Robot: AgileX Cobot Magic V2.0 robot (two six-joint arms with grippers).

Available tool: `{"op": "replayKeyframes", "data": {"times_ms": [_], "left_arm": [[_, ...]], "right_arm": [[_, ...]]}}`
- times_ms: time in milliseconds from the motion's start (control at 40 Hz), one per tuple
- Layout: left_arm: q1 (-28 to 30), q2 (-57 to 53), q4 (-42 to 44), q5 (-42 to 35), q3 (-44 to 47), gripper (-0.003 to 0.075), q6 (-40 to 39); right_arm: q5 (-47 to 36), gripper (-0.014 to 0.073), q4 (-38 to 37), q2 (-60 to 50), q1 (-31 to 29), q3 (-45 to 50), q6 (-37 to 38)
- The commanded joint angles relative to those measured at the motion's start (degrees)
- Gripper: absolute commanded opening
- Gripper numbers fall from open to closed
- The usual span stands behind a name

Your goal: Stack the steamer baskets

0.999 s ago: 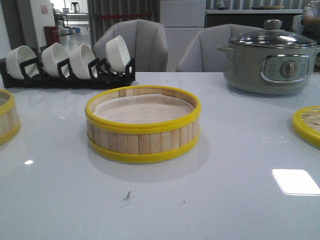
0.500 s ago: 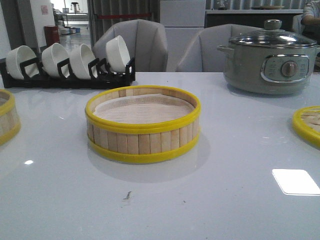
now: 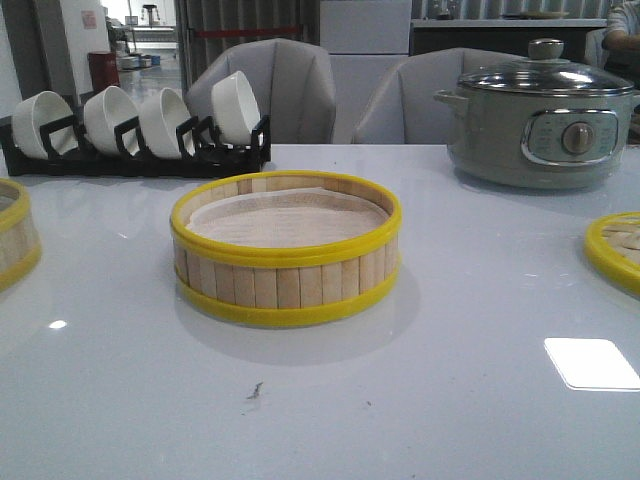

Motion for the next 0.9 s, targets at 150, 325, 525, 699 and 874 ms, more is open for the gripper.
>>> {"op": "replayKeyframes", "data": {"times_ms": [150,325,525,699,874], "left_arm": [[0.3,-0.7,-0.2,-4.8,0.1,0.0083,-0.2],[0.3,-0.6,-5.2,-4.7,-0.1,0.0083,-1.2],[0.3,7.4,-9.4,-4.8,-7.2,0.0083,-1.2],[0.3,23.3,-6.3,-2.2,-22.6,0.0083,-1.0],[0.3,41.1,-1.2,12.4,-45.7,0.0083,-0.6]], "right_arm": [[-5.4,0.0035,-0.2,-1.2,-0.3,-0.9,-0.7],[-5.4,0.0035,-0.2,-1.2,-0.3,-0.9,-0.7],[-5.4,0.0035,-0.2,-1.2,-0.3,-0.9,-0.7],[-5.4,0.0035,-0.2,-1.2,-0.3,-0.9,-0.7],[-5.4,0.0035,-0.2,-1.2,-0.3,-0.9,-0.7]]}}
